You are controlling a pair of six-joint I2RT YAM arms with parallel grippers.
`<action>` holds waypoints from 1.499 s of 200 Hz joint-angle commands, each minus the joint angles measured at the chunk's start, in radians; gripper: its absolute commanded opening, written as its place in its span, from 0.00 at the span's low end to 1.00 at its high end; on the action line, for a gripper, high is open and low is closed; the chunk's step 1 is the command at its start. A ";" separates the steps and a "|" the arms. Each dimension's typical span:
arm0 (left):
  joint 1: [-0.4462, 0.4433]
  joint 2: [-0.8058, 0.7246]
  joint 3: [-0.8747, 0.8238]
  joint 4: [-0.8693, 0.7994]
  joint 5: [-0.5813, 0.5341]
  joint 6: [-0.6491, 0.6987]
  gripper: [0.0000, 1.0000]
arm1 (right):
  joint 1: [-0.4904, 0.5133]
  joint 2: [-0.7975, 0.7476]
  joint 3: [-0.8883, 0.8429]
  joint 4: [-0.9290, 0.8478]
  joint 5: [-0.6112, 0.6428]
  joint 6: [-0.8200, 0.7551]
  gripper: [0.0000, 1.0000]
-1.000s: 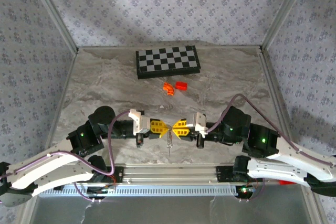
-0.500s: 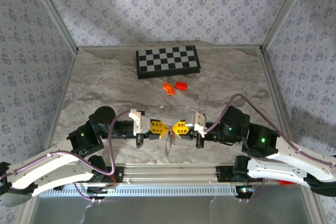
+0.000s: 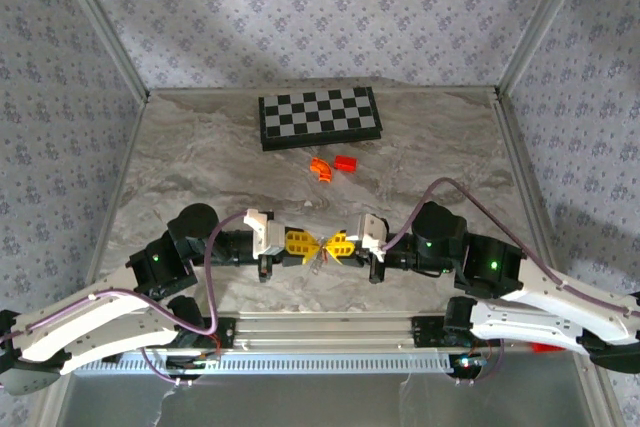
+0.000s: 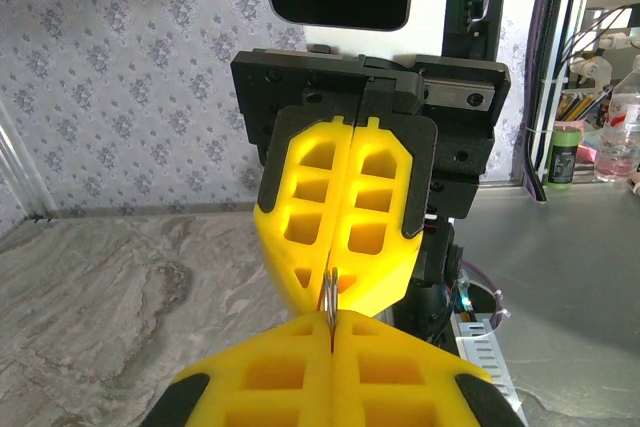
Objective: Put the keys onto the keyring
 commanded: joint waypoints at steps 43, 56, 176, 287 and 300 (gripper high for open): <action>-0.002 -0.022 0.001 0.083 0.014 -0.007 0.00 | -0.005 0.006 0.000 -0.008 -0.003 0.016 0.11; -0.002 -0.023 0.001 0.080 0.005 -0.005 0.00 | -0.005 -0.012 -0.003 0.003 -0.006 0.016 0.19; -0.002 -0.016 -0.002 0.078 0.029 -0.007 0.00 | -0.002 -0.064 -0.047 0.120 -0.030 0.014 0.32; -0.002 -0.008 0.002 0.073 0.041 -0.007 0.00 | -0.004 -0.020 -0.046 0.155 -0.070 0.011 0.25; -0.002 -0.006 0.001 0.075 0.042 -0.007 0.00 | -0.004 -0.021 -0.047 0.160 -0.072 0.012 0.22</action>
